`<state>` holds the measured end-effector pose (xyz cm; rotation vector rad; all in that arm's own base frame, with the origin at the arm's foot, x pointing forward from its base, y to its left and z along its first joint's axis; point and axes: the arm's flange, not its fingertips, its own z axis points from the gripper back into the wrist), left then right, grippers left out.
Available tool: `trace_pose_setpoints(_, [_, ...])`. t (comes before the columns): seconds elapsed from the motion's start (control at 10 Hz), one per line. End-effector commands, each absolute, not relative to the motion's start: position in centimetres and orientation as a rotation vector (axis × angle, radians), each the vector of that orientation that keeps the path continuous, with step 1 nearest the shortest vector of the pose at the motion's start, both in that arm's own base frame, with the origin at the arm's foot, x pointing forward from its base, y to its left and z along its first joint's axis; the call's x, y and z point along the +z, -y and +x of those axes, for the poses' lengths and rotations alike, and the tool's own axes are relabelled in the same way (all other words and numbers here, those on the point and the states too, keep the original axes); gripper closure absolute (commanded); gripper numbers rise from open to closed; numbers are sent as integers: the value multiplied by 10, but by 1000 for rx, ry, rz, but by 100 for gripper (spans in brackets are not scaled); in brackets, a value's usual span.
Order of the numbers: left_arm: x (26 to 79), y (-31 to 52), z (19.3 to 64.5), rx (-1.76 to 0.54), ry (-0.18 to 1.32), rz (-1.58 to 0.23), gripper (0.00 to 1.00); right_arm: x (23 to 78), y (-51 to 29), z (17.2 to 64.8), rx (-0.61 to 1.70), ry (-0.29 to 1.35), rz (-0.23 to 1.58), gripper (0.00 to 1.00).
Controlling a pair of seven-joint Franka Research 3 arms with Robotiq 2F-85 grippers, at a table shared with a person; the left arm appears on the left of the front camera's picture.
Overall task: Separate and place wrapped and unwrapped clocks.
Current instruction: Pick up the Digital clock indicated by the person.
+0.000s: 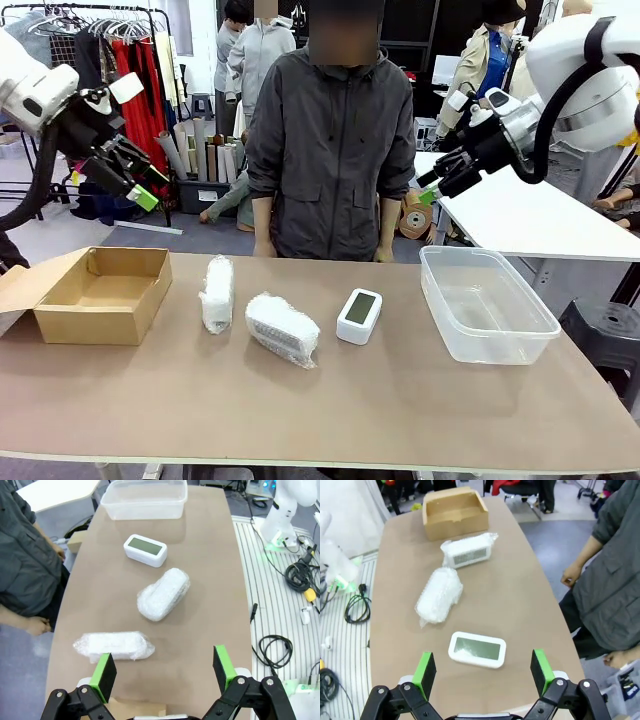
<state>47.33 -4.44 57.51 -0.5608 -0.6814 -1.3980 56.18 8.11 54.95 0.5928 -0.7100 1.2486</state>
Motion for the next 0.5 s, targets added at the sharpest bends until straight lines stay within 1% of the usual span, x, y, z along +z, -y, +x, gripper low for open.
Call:
trace_pose_setpoints(0.0, [570, 37, 476, -1394, 699, -597, 0, 553, -68, 567, 1312, 708, 571, 0])
trace_pose_setpoints(0.4, [562, 33, 482, -1370, 682, -620, 0, 560, -50, 556, 1338, 709, 615, 0])
